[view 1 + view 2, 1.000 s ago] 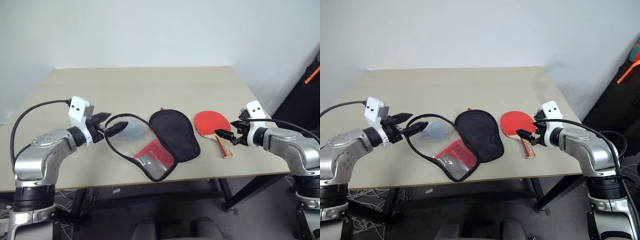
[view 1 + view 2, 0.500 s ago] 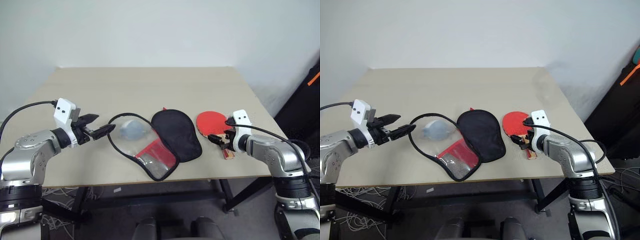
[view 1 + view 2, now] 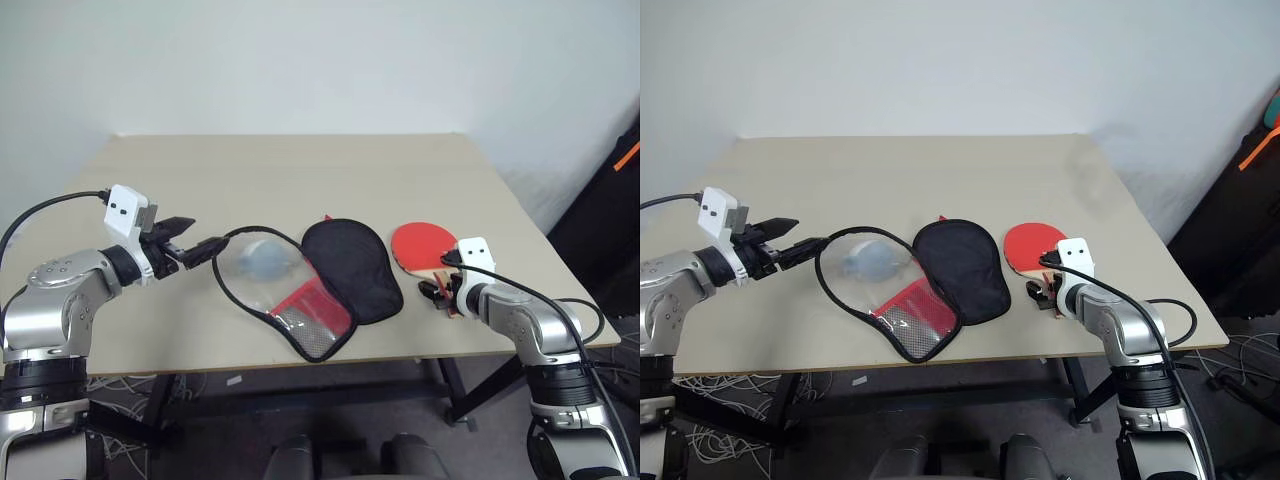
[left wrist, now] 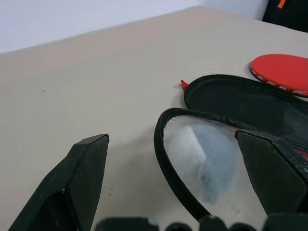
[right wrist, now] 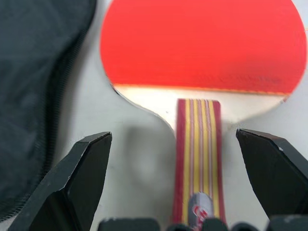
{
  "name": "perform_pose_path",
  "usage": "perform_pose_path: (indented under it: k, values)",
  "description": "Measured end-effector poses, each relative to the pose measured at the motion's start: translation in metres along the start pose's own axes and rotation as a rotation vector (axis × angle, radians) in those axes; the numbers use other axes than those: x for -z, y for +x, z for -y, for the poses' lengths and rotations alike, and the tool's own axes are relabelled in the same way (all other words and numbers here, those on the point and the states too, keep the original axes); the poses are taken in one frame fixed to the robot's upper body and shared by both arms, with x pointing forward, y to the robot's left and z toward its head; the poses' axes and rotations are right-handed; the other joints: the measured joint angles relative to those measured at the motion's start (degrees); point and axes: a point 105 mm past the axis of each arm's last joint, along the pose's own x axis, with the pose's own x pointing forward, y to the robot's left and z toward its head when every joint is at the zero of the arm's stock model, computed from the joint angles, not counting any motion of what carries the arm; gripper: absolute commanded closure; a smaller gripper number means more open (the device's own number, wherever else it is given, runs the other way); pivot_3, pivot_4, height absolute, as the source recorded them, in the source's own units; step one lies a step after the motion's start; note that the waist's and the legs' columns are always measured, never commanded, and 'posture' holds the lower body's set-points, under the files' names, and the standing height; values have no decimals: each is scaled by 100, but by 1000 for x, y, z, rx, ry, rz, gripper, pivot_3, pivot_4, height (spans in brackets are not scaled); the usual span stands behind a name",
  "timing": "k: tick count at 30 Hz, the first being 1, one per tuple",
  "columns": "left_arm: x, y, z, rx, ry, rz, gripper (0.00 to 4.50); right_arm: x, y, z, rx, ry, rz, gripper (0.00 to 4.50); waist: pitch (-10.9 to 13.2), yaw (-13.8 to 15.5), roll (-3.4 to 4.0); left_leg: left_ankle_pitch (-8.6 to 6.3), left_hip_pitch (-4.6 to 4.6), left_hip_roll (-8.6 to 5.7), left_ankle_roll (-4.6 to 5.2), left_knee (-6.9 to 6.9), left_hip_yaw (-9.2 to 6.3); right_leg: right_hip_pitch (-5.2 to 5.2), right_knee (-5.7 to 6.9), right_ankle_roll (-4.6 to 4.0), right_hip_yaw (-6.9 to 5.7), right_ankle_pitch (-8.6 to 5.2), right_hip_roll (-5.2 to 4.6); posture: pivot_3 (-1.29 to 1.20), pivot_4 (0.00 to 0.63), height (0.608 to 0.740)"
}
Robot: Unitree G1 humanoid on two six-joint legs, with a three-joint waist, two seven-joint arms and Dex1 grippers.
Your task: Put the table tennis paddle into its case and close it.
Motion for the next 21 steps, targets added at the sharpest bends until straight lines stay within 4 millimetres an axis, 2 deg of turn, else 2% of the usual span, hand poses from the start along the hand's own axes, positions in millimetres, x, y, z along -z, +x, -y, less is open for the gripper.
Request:
perform_pose_path:
  k: [10,15,19,20,21]
  values:
    - [0,-1,0,-1,1,-2,42,7,7,5,36,78,1,0,-6,-1,-10,0,10,1,-1,4,-1,12,0,0,-1,1,0,0,0,740]
    - [2,-2,0,-5,0,-10,0,7,11,12,79,147,11,1704,-8,-49,-13,0,15,6,-2,6,2,13,0,0,0,0,2,0,0,740]
    - [4,-3,0,-8,-3,-19,0,5,13,10,74,153,10,3095,-11,-43,-17,0,17,7,-3,10,2,16,1,-1,0,1,2,0,0,740]
    - [4,-3,0,-8,-3,-20,0,5,14,11,76,153,9,3382,-12,-43,-19,-1,16,7,-4,11,2,17,1,-1,0,1,2,0,0,740]
    - [4,-3,0,-9,-3,-21,0,6,14,11,77,153,8,3388,-14,-43,-23,-2,17,7,-6,11,2,17,0,-1,0,1,1,0,0,740]
